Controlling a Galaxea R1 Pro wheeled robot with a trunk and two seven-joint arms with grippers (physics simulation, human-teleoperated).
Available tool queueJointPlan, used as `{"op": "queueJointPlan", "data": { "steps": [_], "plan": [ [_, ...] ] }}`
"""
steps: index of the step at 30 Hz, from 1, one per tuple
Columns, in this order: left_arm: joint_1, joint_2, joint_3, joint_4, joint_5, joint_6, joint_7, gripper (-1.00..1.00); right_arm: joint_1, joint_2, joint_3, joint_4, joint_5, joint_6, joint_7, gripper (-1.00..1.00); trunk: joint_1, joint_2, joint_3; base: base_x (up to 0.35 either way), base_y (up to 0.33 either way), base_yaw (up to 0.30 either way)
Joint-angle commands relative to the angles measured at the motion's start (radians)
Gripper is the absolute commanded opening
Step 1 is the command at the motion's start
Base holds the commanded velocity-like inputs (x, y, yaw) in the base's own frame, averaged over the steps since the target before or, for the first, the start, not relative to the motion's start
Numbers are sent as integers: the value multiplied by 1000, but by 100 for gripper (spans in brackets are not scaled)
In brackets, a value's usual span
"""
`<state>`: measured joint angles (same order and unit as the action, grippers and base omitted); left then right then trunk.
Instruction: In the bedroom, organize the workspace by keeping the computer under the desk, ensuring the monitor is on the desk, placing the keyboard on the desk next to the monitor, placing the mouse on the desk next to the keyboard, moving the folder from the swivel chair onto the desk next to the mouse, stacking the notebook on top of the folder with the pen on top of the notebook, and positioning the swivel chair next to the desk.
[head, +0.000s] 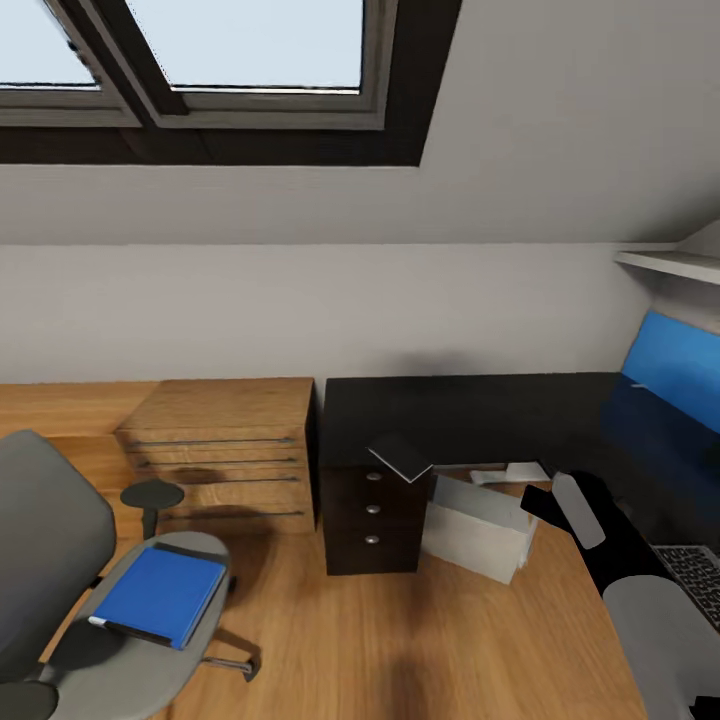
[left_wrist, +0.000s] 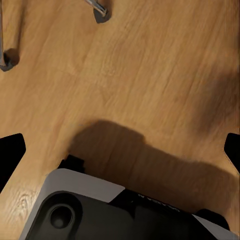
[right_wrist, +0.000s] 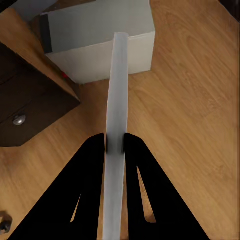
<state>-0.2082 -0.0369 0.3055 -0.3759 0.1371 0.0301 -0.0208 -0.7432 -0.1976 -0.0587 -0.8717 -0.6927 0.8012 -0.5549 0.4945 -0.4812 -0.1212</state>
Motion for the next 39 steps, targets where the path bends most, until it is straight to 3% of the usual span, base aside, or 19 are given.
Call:
{"op": "queueJointPlan", "data": {
  "steps": [1, 8, 16, 28, 39],
  "plan": [
    [0, -1, 3, -2, 10, 3, -2, 100, -1, 0, 0, -1, -11, 1, -10, -100, 1, -2, -2, 257, -170, -39],
    [0, -1, 3, -2, 10, 2, -2, 100, -1, 0, 13, -1, -11, 1, -10, -100, 1, -2, -4, 280, -146, -16],
    [0, -1, 3, -2, 10, 3, -2, 100, -1, 1, 84, -10, -11, -1, -10, -100, 1, -2, -5, 181, -103, -2],
    [0, -6, 1, -2, -8, 4, -2, 100, -1, 3, 106, -35, -11, -1, -10, -100, 1, -2, -12, 19, -11, 68],
    [0, -16, 3, -2, -39, 4, -1, 100, -1, 2, 108, -36, -11, 0, -10, -100, -41, 75, 13, 1, -1, 61]
  ]
}}
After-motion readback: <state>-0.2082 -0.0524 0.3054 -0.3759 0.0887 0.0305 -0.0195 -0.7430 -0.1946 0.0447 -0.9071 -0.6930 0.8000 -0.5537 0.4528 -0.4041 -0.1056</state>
